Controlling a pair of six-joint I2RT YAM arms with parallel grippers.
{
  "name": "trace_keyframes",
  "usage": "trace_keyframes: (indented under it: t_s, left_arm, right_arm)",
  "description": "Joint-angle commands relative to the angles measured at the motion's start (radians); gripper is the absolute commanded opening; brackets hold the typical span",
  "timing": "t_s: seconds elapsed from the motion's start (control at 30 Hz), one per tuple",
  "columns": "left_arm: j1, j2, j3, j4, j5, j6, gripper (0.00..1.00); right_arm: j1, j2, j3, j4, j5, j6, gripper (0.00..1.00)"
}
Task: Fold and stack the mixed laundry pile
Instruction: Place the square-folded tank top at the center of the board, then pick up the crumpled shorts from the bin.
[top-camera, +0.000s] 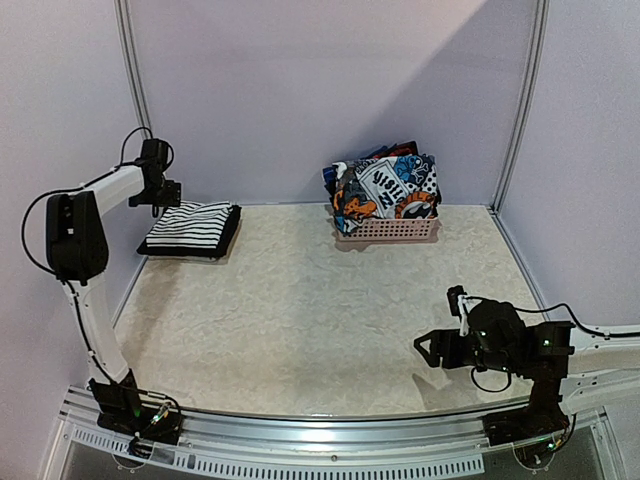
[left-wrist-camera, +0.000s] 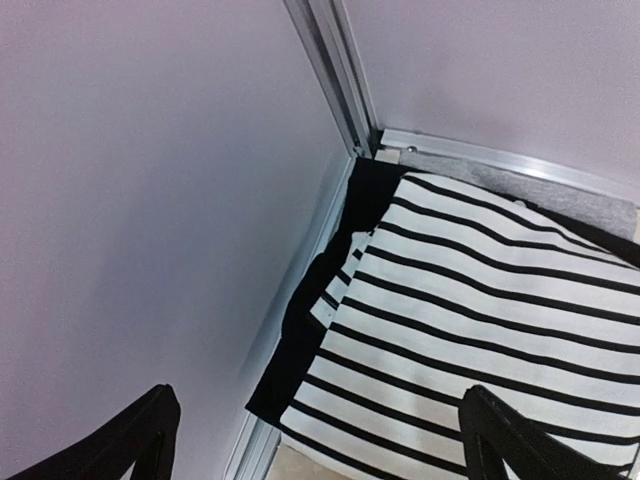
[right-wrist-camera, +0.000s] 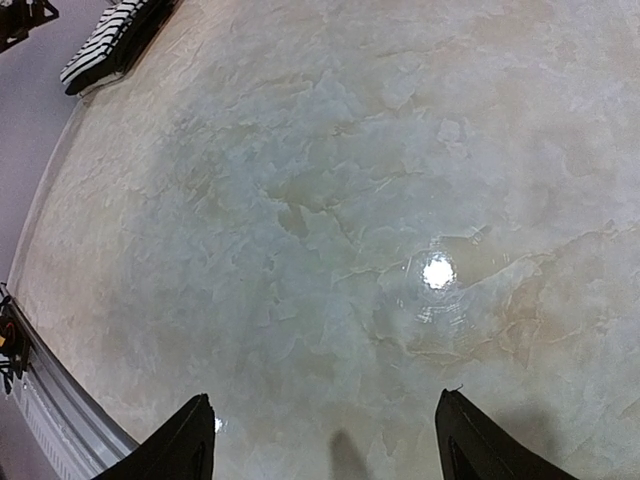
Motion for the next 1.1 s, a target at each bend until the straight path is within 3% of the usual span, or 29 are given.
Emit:
trace_keyframes:
  t_s: [0.0,0.23,0.43,0.63,0.77,0.97,1.07]
  left_arm:
    - [-0.043,-0.129,-0.083,0.037,-0.053,-0.056,1.0]
    - [-0.107,-0.337,-0.243,0.055,-0.039,-0.123,1.0]
    - [-0.216,-0.488,-0.399,0.062,-0.151,-0.129,0.99]
    - [-0.29,-0.698,-0.61,0.175,-0.136,-0.165,1.0]
    - [-0.292,-0.829,-0.735,0.279,-0.049,-0.205,0.99]
    - [-0.293,-0.914,-0.83,0.29,0.056,-0.272,0.99]
    - [-0.291,-0.958,-0.918,0.349,0.178,-0.285,1.0]
  right_arm:
    - [0.004,-0.013,-0.02,-0.001,0.004,0.006,0.77]
    - [0.005,-0.041,-0.035,0.032,-0.004,-0.022,0.98]
    - [0.005,-0.098,-0.037,0.016,0.013,-0.033,0.99]
    - [0.005,-0.174,-0.04,-0.039,0.09,0.009,0.99]
    - [0.005,-0.219,-0.05,-0.056,0.136,0.015,0.99]
    - [0.005,-0.33,-0.068,-0.07,0.153,0.012,0.99]
    - [0.005,-0.388,-0.057,-0.114,0.16,0.013,0.99]
